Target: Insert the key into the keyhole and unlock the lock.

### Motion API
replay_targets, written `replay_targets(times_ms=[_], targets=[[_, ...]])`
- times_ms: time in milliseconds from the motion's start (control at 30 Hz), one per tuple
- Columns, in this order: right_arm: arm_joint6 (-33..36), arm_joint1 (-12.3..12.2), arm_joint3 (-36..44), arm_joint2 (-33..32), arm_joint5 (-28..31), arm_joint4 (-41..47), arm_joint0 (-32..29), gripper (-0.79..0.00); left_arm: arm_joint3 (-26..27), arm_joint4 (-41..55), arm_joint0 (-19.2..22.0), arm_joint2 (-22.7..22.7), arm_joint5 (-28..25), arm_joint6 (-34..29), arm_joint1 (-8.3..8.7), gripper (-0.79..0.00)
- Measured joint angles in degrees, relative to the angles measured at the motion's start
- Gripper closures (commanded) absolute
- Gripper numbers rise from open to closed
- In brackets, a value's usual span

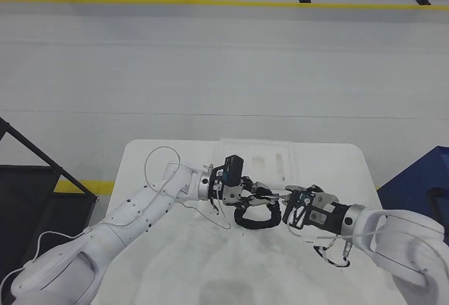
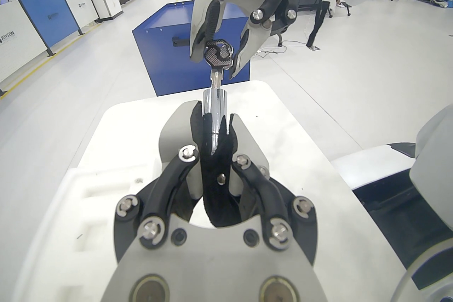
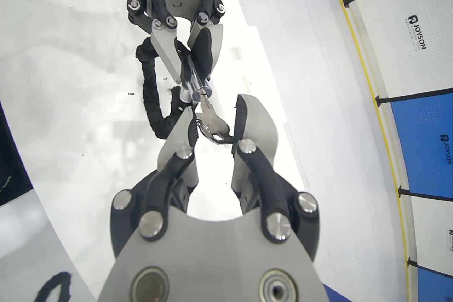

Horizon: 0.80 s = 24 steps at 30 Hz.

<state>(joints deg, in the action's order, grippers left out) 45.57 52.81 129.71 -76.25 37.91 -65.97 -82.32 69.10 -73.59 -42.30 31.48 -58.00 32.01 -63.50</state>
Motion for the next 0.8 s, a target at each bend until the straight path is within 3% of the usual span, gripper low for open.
replay_targets(times_ms=[300,533,567,600,633,800], targets=[[-0.81,-0.21,-1.68,-1.96,-0.53,9.15,-0.73,0.0,-0.03,0.02,0.71,-0.83,0.0,0.21,0.04,0.0],[1.16,-0.21,-3.93,-2.95,-4.84,18.0,0.23,0.0,0.12,-0.91,0.78,-0.89,0.0,1.27,-0.05,0.0],[1.62,-0.21,-4.26,-2.94,-5.23,19.09,0.43,-0.203,0.1,-1.07,0.79,-0.89,0.0,1.36,-0.06,0.0],[2.44,-0.23,-4.75,-2.81,-5.66,20.59,0.69,-0.674,0.06,-1.35,0.83,-0.9,0.0,1.41,-0.08,0.0],[3.13,-0.25,-5.03,-2.69,-5.83,21.62,0.97,-0.785,-0.01,-1.53,0.84,-0.9,0.0,1.46,-0.09,0.0],[5.43,-0.36,-6.25,-2.17,-6.17,25.65,2.47,-0.785,-1.17,-2.41,0.87,-0.47,0.0,1.24,-0.08,0.0]])
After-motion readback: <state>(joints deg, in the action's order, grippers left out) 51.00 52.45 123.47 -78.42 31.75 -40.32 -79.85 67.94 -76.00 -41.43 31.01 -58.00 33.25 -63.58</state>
